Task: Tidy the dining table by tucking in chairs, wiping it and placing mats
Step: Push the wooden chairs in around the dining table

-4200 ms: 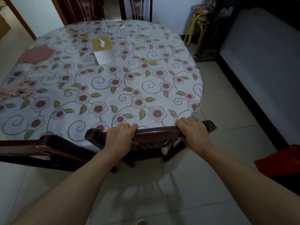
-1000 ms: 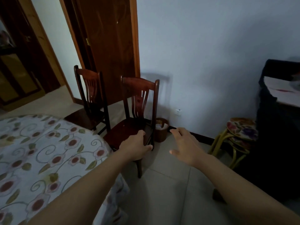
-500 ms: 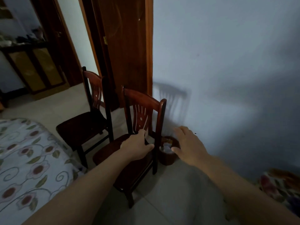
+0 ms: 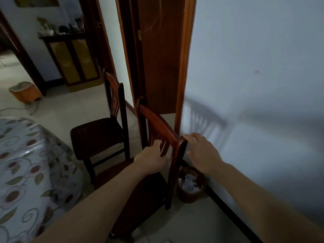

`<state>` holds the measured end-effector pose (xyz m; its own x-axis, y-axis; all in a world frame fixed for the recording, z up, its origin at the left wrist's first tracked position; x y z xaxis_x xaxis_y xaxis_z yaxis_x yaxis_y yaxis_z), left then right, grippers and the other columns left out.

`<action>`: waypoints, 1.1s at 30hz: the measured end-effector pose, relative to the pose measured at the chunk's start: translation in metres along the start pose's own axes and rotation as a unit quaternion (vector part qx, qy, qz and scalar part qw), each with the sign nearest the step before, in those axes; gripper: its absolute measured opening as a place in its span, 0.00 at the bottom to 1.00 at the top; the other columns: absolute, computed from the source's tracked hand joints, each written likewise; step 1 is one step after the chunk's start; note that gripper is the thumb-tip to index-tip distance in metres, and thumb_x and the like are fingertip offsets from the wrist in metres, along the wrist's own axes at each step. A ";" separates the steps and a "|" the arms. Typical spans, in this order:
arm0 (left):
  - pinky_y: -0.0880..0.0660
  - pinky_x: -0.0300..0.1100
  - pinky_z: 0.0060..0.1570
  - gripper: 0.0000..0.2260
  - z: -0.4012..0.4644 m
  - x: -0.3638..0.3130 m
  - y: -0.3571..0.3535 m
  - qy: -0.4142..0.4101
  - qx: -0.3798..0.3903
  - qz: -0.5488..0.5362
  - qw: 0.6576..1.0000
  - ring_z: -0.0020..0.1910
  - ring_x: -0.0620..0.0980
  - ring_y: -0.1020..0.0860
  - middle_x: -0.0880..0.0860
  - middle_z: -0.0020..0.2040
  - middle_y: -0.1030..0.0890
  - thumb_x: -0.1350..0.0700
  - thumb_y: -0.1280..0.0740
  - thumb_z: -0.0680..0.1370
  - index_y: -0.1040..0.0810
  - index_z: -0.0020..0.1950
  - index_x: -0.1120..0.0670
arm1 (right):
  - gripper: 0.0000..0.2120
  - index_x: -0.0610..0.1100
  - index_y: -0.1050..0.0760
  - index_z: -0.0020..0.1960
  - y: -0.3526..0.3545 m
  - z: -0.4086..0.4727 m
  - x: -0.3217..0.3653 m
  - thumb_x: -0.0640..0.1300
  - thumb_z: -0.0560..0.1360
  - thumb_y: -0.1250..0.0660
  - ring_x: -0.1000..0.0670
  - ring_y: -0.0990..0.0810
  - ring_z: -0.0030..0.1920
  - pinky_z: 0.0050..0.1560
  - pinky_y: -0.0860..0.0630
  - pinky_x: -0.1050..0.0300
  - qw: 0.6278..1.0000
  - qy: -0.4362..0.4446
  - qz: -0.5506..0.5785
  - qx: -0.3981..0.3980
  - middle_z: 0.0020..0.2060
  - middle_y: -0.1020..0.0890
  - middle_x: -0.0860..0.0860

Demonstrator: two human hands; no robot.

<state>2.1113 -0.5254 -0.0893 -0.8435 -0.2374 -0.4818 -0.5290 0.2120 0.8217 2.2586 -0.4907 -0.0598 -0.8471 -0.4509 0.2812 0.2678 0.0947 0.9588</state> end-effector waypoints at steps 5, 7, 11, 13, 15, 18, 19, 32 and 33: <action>0.24 0.54 0.54 0.28 0.078 -0.002 0.002 0.047 -0.001 -0.024 0.999 0.52 0.55 0.21 0.55 0.57 0.22 0.42 0.38 0.76 0.42 0.72 0.51 | 0.27 0.47 0.44 0.75 -0.016 0.074 -0.031 0.41 0.79 0.41 0.43 0.34 0.68 0.66 0.33 0.50 0.998 0.027 -0.032 0.039 0.71 0.37 0.45; 0.23 0.54 0.54 0.27 0.100 0.000 0.004 0.072 -0.008 -0.027 0.997 0.52 0.56 0.21 0.56 0.56 0.21 0.44 0.38 0.76 0.41 0.71 0.54 | 0.30 0.47 0.45 0.76 -0.021 0.100 -0.038 0.37 0.77 0.40 0.42 0.34 0.68 0.65 0.32 0.50 0.997 0.046 -0.042 0.052 0.72 0.38 0.44; 0.24 0.54 0.54 0.22 0.133 0.007 -0.001 0.121 -0.014 -0.056 0.991 0.53 0.58 0.21 0.58 0.55 0.21 0.45 0.39 0.77 0.36 0.65 0.56 | 0.34 0.47 0.45 0.76 -0.036 0.149 -0.039 0.33 0.73 0.38 0.43 0.33 0.66 0.63 0.30 0.48 0.992 0.092 -0.019 0.088 0.70 0.36 0.45; 0.23 0.54 0.53 0.22 0.146 0.011 -0.009 0.151 -0.011 -0.081 0.985 0.52 0.57 0.21 0.57 0.54 0.21 0.43 0.38 0.75 0.34 0.63 0.55 | 0.34 0.48 0.45 0.76 -0.047 0.173 -0.035 0.32 0.73 0.39 0.43 0.33 0.67 0.63 0.30 0.48 0.987 0.129 -0.012 0.100 0.70 0.35 0.46; 0.23 0.52 0.52 0.24 0.159 0.012 -0.018 0.179 -0.011 -0.107 0.978 0.51 0.57 0.21 0.56 0.55 0.21 0.41 0.37 0.73 0.33 0.62 0.55 | 0.34 0.49 0.47 0.77 -0.060 0.197 -0.030 0.30 0.75 0.42 0.44 0.34 0.68 0.64 0.32 0.48 0.977 0.177 -0.011 0.118 0.72 0.37 0.47; 0.24 0.51 0.54 0.28 0.176 0.009 -0.034 0.221 -0.018 -0.132 0.966 0.56 0.57 0.22 0.56 0.59 0.23 0.41 0.36 0.71 0.34 0.65 0.55 | 0.32 0.50 0.50 0.77 -0.084 0.221 -0.019 0.31 0.78 0.46 0.45 0.35 0.71 0.68 0.35 0.49 0.954 0.252 -0.014 0.159 0.74 0.39 0.47; 0.25 0.51 0.55 0.29 0.179 0.008 -0.039 0.243 -0.022 -0.142 0.959 0.58 0.58 0.23 0.57 0.61 0.24 0.42 0.35 0.72 0.36 0.67 0.56 | 0.31 0.50 0.50 0.77 -0.091 0.227 -0.017 0.32 0.79 0.47 0.45 0.35 0.71 0.68 0.35 0.51 0.946 0.273 -0.011 0.172 0.74 0.38 0.47; 0.25 0.50 0.52 0.20 0.150 0.024 -0.021 0.397 -0.103 -0.187 0.893 0.56 0.61 0.23 0.58 0.56 0.23 0.59 0.35 0.72 0.36 0.61 0.54 | 0.28 0.45 0.42 0.76 -0.115 0.265 0.037 0.33 0.78 0.41 0.42 0.27 0.58 0.55 0.25 0.46 0.878 0.446 0.054 0.163 0.56 0.25 0.41; 0.25 0.51 0.52 0.20 0.141 0.031 -0.015 0.406 -0.109 -0.187 0.888 0.56 0.61 0.23 0.58 0.56 0.23 0.58 0.34 0.71 0.36 0.61 0.54 | 0.28 0.44 0.41 0.75 -0.116 0.263 0.049 0.33 0.77 0.40 0.41 0.27 0.56 0.53 0.25 0.44 0.872 0.459 0.058 0.158 0.55 0.25 0.41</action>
<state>2.0796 -0.4026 -0.1591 -0.2198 -0.8766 -0.4280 -0.6526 -0.1939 0.7324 2.0653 -0.2907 -0.1470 -0.0599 -0.9287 0.3661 0.0641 0.3624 0.9298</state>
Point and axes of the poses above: each hand's wrist, its own z-axis towards the middle knuckle, its own y-axis out of the back of the hand, x = y × z, the point moved 9 cm from there along z, towards the middle knuckle
